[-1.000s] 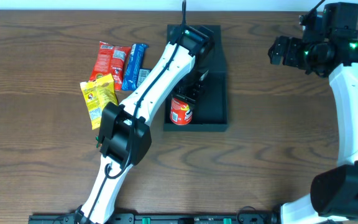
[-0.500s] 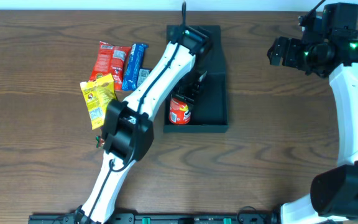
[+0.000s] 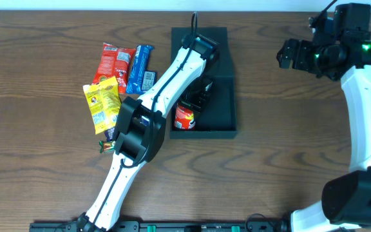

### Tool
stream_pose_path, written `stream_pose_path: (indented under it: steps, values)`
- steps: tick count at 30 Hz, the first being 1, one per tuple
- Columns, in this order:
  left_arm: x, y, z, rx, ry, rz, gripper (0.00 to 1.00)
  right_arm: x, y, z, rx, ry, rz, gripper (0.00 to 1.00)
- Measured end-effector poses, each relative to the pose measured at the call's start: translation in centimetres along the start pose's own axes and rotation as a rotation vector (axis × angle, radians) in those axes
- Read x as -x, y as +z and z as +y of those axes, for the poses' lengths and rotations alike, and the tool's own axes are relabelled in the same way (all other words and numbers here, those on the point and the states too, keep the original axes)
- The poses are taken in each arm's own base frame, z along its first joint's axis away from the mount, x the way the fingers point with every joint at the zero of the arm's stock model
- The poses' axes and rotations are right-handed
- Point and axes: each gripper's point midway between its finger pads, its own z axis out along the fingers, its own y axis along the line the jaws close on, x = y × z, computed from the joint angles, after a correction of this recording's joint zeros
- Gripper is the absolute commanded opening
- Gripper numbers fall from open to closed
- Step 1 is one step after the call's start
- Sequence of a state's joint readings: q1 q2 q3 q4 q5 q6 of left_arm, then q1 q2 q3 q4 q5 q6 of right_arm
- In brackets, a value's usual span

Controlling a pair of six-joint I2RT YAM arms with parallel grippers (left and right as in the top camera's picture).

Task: Pack container

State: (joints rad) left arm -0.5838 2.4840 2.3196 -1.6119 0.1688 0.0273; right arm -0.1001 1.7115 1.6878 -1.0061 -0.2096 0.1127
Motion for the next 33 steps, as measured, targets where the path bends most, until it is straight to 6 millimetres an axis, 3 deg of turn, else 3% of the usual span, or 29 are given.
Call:
stream_pose_path:
  steps: [13,17,23,29,33]
  values:
    - [0.6,0.1,0.2,0.01,0.0,-0.012,0.68,-0.4,0.0,0.0,-0.002,0.004,0.018,0.99]
    - [2.3,0.2,0.3,0.018,0.006,-0.077,0.73,-0.4,0.0,0.0,-0.002,0.003,0.018,0.99]
    - [3.9,2.1,0.9,0.046,0.008,-0.083,0.8,-0.4,0.0,0.0,-0.002,0.003,0.018,0.99]
    - [4.0,2.0,0.9,0.05,0.007,-0.09,0.83,-0.4,0.0,0.0,-0.002,0.003,0.018,0.99]
    - [4.6,1.0,0.9,0.052,0.003,-0.123,0.84,-0.4,0.0,0.0,-0.002,0.004,0.018,0.99]
